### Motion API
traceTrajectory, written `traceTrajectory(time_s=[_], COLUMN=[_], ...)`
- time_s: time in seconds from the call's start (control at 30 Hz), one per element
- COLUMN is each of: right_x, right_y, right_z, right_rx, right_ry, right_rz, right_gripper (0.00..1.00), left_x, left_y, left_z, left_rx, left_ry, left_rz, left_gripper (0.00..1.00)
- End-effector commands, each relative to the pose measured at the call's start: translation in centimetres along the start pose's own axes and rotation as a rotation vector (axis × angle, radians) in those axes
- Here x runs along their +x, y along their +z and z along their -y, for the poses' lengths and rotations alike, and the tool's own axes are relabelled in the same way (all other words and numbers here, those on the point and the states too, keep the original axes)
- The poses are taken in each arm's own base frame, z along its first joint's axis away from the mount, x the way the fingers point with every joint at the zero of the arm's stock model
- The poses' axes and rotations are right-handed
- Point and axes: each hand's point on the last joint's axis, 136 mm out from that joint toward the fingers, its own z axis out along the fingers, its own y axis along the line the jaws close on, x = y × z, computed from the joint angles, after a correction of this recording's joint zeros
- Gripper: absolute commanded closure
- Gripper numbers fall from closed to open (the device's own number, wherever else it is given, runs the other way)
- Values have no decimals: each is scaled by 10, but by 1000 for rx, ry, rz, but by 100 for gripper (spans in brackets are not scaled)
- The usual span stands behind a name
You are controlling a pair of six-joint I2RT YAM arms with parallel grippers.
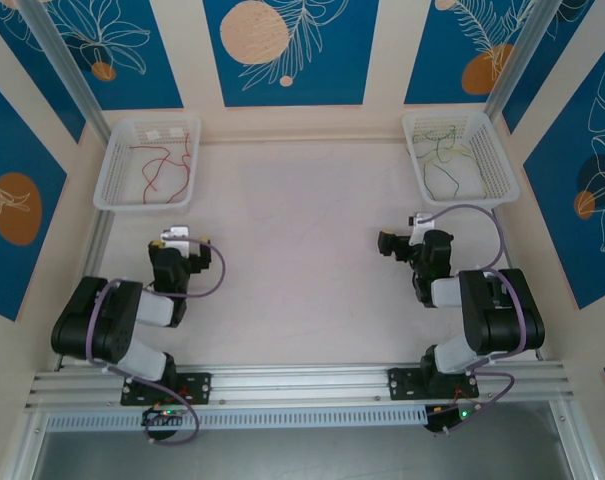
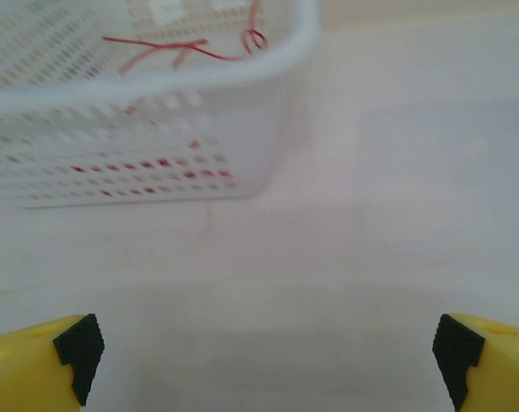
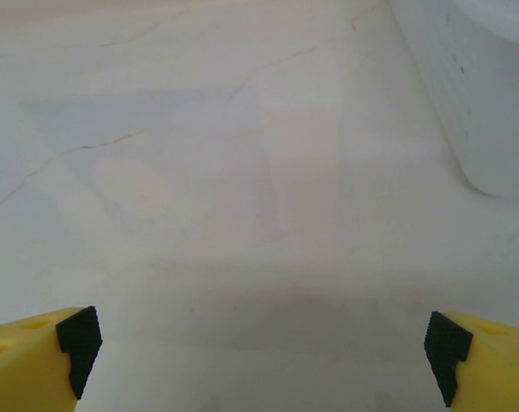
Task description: Untangle the cables
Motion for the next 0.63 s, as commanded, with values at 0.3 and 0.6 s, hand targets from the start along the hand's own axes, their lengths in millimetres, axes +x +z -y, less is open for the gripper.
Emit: traceTrajectory(time_s=[0.3, 0.6], right_x=[-28, -27], right_y=[9, 10], right_z=[3, 2], right_rx=[-1, -8], right_ry=[-5, 0], right_rz=[49, 44], right_gripper=[1, 1], left_x=[-26, -27], left_y=[27, 28], left_z=[10, 21], left_rx=[104, 174], left_ry=[-13, 2], left_rz=[-26, -35], left_gripper=[0, 0])
